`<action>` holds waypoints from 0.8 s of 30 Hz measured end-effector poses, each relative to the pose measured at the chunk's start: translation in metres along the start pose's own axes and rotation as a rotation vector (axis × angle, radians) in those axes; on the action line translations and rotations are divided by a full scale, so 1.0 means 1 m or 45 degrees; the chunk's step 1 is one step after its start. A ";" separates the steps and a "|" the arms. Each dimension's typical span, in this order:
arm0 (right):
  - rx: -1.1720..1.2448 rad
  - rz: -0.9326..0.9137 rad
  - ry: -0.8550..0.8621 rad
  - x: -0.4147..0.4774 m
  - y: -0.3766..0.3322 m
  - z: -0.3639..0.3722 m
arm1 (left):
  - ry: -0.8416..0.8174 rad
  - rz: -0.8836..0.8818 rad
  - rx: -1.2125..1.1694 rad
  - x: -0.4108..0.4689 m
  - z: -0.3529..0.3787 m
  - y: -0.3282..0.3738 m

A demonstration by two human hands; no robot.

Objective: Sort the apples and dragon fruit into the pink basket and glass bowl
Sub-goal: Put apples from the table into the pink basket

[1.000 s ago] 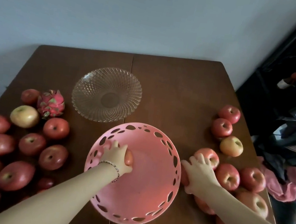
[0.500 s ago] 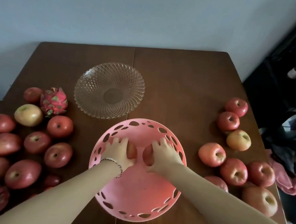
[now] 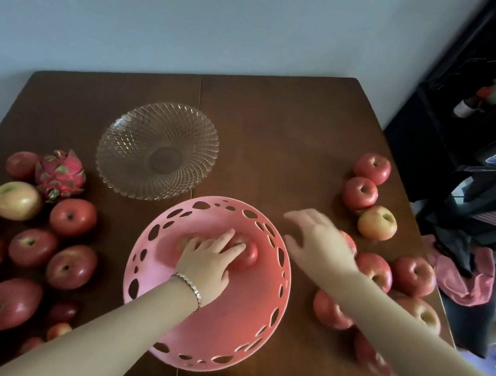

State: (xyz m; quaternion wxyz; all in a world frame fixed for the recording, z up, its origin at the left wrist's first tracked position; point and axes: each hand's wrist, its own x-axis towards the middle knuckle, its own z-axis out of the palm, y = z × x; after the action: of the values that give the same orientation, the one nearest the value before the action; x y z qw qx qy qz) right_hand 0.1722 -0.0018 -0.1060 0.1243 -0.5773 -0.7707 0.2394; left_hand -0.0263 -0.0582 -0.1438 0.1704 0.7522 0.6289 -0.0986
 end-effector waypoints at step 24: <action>-0.136 -0.052 -0.528 -0.072 0.009 -0.054 | -0.097 -0.488 -1.901 -0.041 -0.045 0.075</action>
State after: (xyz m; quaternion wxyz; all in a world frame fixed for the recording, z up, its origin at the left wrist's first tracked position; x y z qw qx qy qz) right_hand 0.2269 -0.0562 -0.0582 -0.0630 -0.5057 -0.8029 0.3093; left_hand 0.0361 -0.0899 -0.0779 0.6341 0.3119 0.6416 0.2983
